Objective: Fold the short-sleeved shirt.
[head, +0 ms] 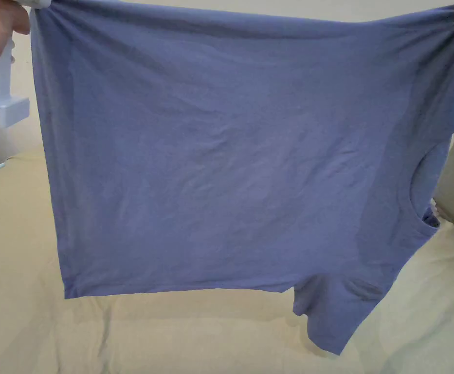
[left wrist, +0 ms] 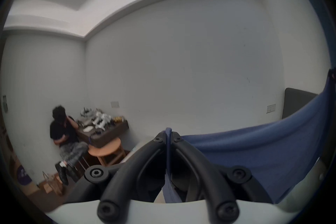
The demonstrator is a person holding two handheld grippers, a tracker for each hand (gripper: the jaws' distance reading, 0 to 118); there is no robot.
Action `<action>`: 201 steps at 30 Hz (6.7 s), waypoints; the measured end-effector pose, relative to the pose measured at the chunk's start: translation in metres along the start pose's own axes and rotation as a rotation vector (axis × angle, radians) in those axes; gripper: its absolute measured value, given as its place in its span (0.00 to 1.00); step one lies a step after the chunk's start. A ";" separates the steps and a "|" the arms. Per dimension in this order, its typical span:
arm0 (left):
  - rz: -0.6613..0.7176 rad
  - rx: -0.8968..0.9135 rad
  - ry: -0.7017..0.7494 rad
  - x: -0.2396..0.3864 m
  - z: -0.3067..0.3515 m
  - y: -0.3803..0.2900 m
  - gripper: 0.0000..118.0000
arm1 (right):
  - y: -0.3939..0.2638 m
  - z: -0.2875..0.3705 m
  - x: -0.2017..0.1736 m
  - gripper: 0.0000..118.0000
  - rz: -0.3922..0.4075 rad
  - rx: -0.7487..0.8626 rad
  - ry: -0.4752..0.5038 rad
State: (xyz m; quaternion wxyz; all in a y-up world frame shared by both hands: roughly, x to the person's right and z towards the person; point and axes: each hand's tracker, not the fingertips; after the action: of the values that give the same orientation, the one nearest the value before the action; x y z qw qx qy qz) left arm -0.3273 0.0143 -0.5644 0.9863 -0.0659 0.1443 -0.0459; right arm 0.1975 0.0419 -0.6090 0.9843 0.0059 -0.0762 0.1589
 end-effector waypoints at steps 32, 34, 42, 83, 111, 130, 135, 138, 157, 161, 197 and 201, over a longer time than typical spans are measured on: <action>0.006 -0.624 -0.148 0.021 0.055 -0.416 0.00 | -0.403 0.133 -0.069 0.04 -0.204 -0.667 0.307; -0.020 -0.690 -0.163 0.019 0.087 -0.448 0.00 | -0.431 0.164 -0.074 0.04 -0.167 -0.745 0.341; -0.155 -0.925 -0.183 0.004 0.178 -0.527 0.00 | -0.502 0.254 -0.058 0.04 -0.162 -0.949 0.396; 0.014 -0.051 -0.172 0.033 0.291 -0.300 0.89 | -0.265 0.332 -0.068 0.82 -0.127 -0.339 0.329; -0.338 -0.600 -0.276 0.029 0.273 -0.439 0.00 | -0.269 0.382 -0.123 0.02 0.041 -0.224 0.331; -0.074 -0.950 -0.200 -0.015 0.269 -0.574 0.06 | -0.316 0.363 -0.089 0.02 0.019 -0.461 0.274; -0.052 -0.992 -0.215 -0.022 0.249 -0.566 0.04 | -0.320 0.362 -0.085 0.02 0.006 -0.483 0.266; -0.034 -0.950 -0.210 -0.029 0.252 -0.552 0.04 | -0.324 0.362 -0.075 0.02 0.004 -0.490 0.242; 0.052 -0.818 -0.159 -0.022 0.284 -0.500 0.04 | -0.539 0.355 -0.048 0.78 -0.055 -1.189 0.305; 0.054 -0.838 -0.153 -0.022 0.282 -0.502 0.04 | -0.542 0.347 -0.054 0.67 -0.063 -1.181 0.330; 0.041 -0.775 -0.116 0.010 0.121 -0.501 0.04 | -0.500 0.175 -0.093 0.08 -0.120 -1.048 0.337; -0.019 -0.831 -0.116 0.022 0.089 -0.523 0.04 | -0.527 0.152 -0.108 0.08 -0.097 -1.114 0.332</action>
State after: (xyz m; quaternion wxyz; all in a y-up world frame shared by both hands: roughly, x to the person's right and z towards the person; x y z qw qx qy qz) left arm -0.3176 -0.4937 -0.4114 0.8819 -0.4618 0.0940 0.0107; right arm 0.2391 -0.4979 -0.4685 0.8439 -0.5342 0.0076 0.0485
